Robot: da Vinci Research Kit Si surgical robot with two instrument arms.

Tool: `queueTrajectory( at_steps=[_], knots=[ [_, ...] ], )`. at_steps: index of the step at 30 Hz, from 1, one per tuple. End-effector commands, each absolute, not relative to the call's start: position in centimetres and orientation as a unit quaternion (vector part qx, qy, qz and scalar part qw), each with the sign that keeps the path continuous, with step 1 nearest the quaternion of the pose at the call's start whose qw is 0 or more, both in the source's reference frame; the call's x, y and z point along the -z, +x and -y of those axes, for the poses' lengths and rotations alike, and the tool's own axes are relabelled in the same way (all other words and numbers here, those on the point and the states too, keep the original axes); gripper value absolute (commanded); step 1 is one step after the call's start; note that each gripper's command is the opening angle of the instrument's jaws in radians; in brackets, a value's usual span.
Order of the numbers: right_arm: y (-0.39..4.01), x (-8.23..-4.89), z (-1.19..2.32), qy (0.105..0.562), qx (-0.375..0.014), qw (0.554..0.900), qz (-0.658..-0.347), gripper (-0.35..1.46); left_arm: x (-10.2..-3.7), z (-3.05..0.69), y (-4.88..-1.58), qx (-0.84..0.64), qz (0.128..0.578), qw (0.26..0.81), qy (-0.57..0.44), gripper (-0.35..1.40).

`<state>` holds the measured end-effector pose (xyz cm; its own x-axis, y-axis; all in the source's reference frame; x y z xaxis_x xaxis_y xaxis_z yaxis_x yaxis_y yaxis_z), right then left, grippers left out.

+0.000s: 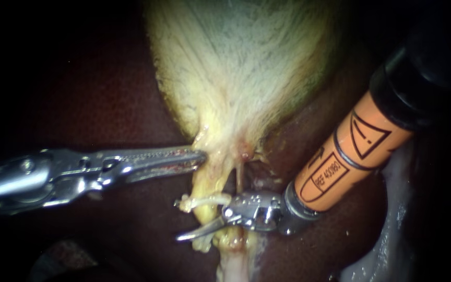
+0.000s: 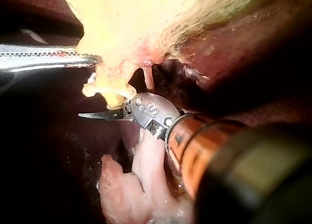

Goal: Go to the cutting position left tube

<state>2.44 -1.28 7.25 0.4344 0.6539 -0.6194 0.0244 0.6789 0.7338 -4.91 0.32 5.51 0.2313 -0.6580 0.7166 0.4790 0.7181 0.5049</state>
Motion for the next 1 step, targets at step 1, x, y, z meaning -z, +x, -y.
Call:
queueTrajectory(
  at_steps=[1],
  knots=[
    [2.44,-7.25,1.27,0.345,-0.203,0.773,-0.492,1.2,-5.51,-0.32,-4.92,0.365,0.501,0.78,0.089,-0.03]
  ],
)
